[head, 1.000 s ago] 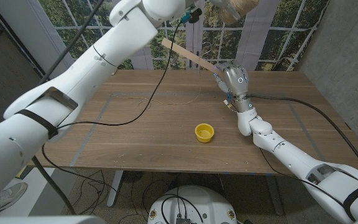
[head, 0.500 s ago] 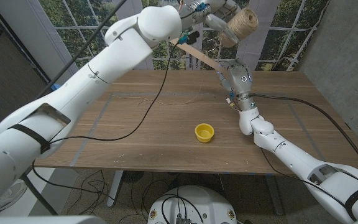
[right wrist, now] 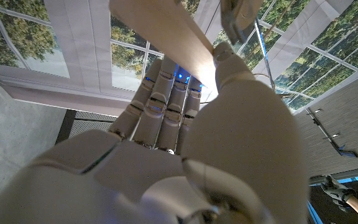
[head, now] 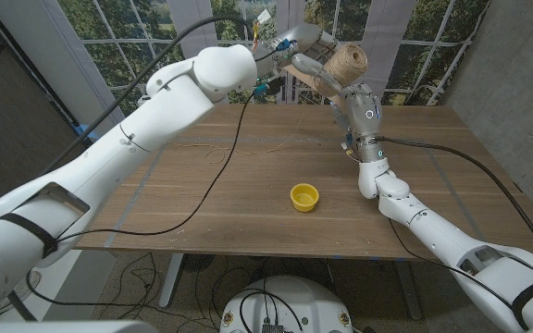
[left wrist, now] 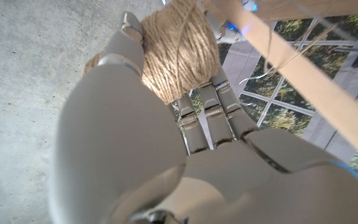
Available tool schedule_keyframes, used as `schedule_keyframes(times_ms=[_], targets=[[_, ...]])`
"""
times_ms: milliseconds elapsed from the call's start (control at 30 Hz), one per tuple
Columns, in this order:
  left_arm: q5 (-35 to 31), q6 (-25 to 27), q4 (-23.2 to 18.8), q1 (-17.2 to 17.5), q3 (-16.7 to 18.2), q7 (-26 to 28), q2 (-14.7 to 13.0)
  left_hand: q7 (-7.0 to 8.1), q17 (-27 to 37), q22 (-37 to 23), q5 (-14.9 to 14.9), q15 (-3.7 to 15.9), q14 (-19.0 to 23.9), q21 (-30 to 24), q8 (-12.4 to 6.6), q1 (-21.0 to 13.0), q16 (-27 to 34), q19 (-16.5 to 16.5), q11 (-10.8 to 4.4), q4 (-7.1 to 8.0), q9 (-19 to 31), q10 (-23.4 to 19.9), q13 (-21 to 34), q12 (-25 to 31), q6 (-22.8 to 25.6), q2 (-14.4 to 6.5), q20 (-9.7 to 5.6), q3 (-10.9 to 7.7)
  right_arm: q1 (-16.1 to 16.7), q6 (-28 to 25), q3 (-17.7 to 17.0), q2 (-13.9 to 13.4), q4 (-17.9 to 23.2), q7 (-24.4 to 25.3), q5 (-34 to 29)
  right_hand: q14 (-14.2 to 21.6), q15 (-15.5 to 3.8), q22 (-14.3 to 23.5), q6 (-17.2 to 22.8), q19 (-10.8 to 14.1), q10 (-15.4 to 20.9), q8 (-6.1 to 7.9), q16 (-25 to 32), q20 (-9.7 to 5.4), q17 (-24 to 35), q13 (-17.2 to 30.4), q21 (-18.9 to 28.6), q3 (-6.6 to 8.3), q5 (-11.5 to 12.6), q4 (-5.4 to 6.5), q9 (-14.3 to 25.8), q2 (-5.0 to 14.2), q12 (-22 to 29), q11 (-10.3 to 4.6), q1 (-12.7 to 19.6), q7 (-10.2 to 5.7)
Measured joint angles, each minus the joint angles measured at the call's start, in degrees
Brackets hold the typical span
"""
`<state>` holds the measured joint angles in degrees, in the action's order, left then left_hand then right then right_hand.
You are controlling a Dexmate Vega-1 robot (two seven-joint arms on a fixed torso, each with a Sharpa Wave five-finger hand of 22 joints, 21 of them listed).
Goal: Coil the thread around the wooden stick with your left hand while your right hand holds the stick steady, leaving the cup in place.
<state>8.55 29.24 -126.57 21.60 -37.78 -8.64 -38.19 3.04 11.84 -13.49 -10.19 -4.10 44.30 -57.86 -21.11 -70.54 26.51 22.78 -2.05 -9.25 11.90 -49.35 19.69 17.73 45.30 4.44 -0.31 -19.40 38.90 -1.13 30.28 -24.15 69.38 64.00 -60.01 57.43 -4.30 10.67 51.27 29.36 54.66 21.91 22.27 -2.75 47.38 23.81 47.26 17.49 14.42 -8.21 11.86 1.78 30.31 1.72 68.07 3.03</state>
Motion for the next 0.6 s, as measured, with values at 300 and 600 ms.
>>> schedule_keyframes(times_ms=[300, 600], targets=[[2.71, -0.78, -0.48, 4.63, 2.28, 3.48, -1.83, 0.00, 0.00, 0.25, 0.01, 0.11, 0.29, -0.46, 0.10, 0.00, -0.37, 0.00, 0.00, -0.07, 0.00, 0.00, 0.00, -0.20, 0.00, 0.00, 0.01, -0.07, 0.35, -0.21, -1.93, 0.93, 0.31, 0.00, -0.57, 0.00, 0.00, 0.00, 0.00, 0.00, 0.00, -0.23, -0.10, 0.00, 0.02, 0.00, 0.21, -0.01, -0.04, 0.01, 0.01, 0.00, -0.02, 0.00, 0.00, 0.00], [6.62, -2.46, 1.66, 13.08, 6.61, 7.76, -3.30, 0.00, 0.00, 0.56, 0.11, 0.10, 0.29, -0.93, 0.33, 0.00, -0.60, -0.32, -0.01, -0.07, 0.00, 0.00, 0.01, -0.64, 0.00, 0.00, -0.29, -0.07, 1.30, 0.63, -5.77, 3.07, 0.34, 0.00, -2.75, 0.21, 0.20, 0.01, 0.00, 0.01, 0.00, -0.04, -0.12, 0.00, 0.17, 0.00, 0.43, -0.01, -0.20, 0.01, 0.01, 0.00, -0.20, 0.00, 0.00, 0.00]])
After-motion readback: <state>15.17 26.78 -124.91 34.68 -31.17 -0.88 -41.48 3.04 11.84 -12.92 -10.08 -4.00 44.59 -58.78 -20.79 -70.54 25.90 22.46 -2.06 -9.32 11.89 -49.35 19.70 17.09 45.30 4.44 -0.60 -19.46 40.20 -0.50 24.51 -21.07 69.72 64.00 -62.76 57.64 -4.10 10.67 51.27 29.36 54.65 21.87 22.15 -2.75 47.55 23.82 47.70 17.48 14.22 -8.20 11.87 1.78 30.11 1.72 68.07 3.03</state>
